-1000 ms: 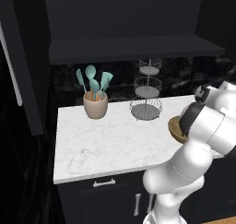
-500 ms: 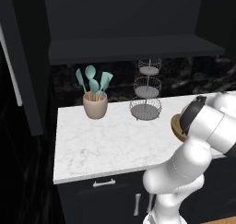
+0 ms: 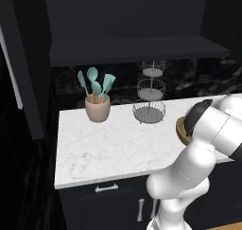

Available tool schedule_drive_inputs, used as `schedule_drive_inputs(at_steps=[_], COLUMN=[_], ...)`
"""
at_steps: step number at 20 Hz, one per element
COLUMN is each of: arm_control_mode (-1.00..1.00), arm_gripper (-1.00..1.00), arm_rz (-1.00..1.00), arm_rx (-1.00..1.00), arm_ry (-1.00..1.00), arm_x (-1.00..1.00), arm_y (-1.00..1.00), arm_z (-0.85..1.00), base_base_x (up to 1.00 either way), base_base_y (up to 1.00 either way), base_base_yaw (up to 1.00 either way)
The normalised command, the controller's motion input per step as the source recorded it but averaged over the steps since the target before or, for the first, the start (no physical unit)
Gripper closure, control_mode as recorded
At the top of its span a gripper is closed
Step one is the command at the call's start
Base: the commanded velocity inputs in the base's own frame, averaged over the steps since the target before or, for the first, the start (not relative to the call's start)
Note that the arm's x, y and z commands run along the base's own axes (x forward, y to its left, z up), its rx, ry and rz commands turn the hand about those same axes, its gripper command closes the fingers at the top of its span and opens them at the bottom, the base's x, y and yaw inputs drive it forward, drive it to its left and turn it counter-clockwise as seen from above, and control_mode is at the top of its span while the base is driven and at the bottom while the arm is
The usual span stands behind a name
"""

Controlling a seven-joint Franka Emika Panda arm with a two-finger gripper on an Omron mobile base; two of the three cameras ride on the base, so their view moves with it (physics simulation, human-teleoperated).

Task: Pick up the bowls on the counter and stack them on top of one another in the open cabinet. Place the smaller bowl on top of the larger bowl.

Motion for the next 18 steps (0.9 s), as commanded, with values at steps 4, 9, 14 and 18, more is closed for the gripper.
schedule_drive_inputs(at_steps=[4, 9, 14, 18], arm_control_mode=[-1.0, -1.0, -1.0, -1.0], arm_gripper=[1.0, 1.0, 1.0, 1.0], arm_rz=[0.0, 0.0, 0.0, 0.0], arm_rx=[0.01, 0.02, 0.0, 0.01], arm_ry=[-0.17, -0.35, -0.29, -0.2], arm_x=[-0.03, -0.22, -0.2, -0.07], arm_y=[0.02, 0.31, 0.7, 1.0], arm_z=[0.15, 1.0, 1.0, 1.0], base_base_x=[0.0, 0.0, 0.0, 0.0], base_base_y=[0.0, 0.0, 0.0, 0.0], base_base_yaw=[0.0, 0.0, 0.0, 0.0])
